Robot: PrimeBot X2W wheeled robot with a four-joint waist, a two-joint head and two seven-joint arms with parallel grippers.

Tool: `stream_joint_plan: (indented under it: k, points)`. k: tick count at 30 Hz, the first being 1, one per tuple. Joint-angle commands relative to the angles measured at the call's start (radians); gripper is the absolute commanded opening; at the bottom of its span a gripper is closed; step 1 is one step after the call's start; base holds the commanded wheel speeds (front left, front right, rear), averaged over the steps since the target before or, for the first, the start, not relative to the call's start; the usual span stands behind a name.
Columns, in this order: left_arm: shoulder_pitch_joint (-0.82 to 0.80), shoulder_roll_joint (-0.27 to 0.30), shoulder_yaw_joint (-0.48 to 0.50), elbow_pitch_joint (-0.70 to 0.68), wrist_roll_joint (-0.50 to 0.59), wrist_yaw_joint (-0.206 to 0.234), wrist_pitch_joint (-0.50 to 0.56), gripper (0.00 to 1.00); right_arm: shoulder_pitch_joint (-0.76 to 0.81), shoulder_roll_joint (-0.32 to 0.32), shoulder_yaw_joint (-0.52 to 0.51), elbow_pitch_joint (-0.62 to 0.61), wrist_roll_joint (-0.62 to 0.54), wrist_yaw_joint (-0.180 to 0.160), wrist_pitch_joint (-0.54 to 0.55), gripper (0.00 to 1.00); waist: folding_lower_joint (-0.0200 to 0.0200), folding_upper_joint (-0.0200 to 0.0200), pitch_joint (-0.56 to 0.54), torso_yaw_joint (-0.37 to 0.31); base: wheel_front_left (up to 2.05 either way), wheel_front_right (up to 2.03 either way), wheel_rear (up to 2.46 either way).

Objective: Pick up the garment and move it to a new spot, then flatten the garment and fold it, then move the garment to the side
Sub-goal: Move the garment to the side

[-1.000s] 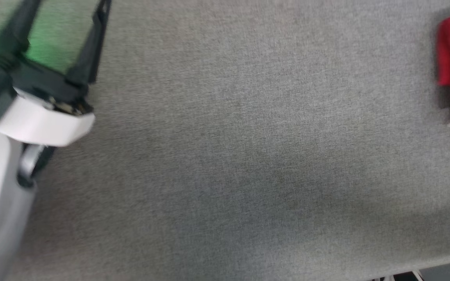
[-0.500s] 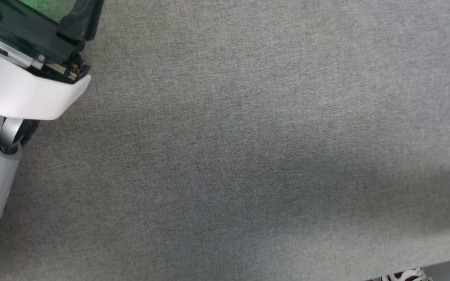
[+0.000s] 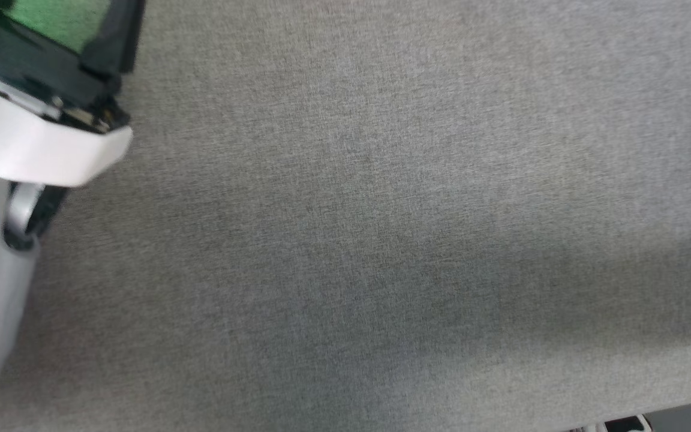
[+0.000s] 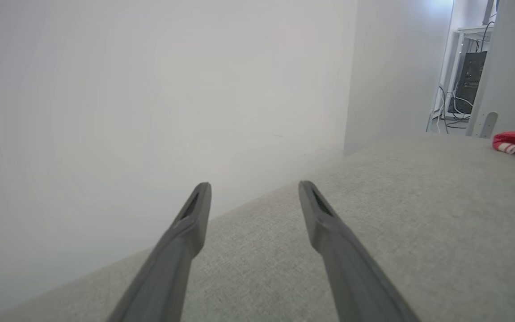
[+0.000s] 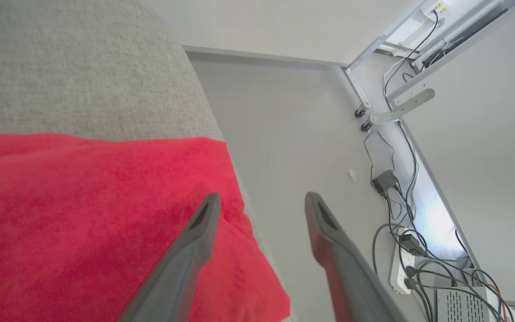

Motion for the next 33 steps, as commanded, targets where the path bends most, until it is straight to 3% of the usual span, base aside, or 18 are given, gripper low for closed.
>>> stream_joint_plan:
  k: [1, 6, 9, 15, 21, 33]
  points:
    - [0.032, -0.013, 0.012, 0.010, -0.005, 0.001, -0.005, 1.00, 0.007, -0.005, 0.012, 0.006, -0.003, -0.005, -0.019, 1.00, 0.0000, 0.0000, -0.039, 0.012, 0.00, 0.00, 0.00]
    - [0.143, -0.072, 0.069, 0.030, -0.003, 0.001, -0.005, 1.00, 0.048, -0.008, 0.059, -0.003, 0.032, -0.005, -0.071, 1.00, 0.0000, 0.0000, -0.138, 0.040, 0.00, 0.00, 0.00]
    - [0.242, -0.121, 0.134, 0.052, -0.009, 0.001, -0.005, 1.00, 0.104, -0.013, 0.150, -0.036, 0.025, -0.005, -0.112, 1.00, 0.0000, 0.0000, -0.211, 0.057, 0.00, 0.00, 0.00]
    - [0.464, -0.214, 0.253, 0.086, 0.003, 0.001, -0.005, 1.00, 0.188, 0.060, 0.283, -0.103, 0.071, -0.005, -0.187, 1.00, 0.0000, 0.0000, -0.332, 0.083, 0.00, 0.00, 0.00]
    - [0.593, -0.290, 0.299, 0.127, 0.014, 0.001, -0.005, 1.00, 0.295, 0.139, 0.366, -0.179, 0.102, -0.004, -0.235, 1.00, 0.0000, 0.0000, -0.425, 0.137, 0.00, 0.00, 0.00]
    - [0.770, -0.354, 0.372, 0.183, 0.022, 0.001, -0.005, 1.00, 0.516, 0.278, 0.453, -0.330, 0.134, -0.003, -0.315, 1.00, 0.0000, 0.0000, -0.607, 0.192, 0.00, 0.00, 0.00]
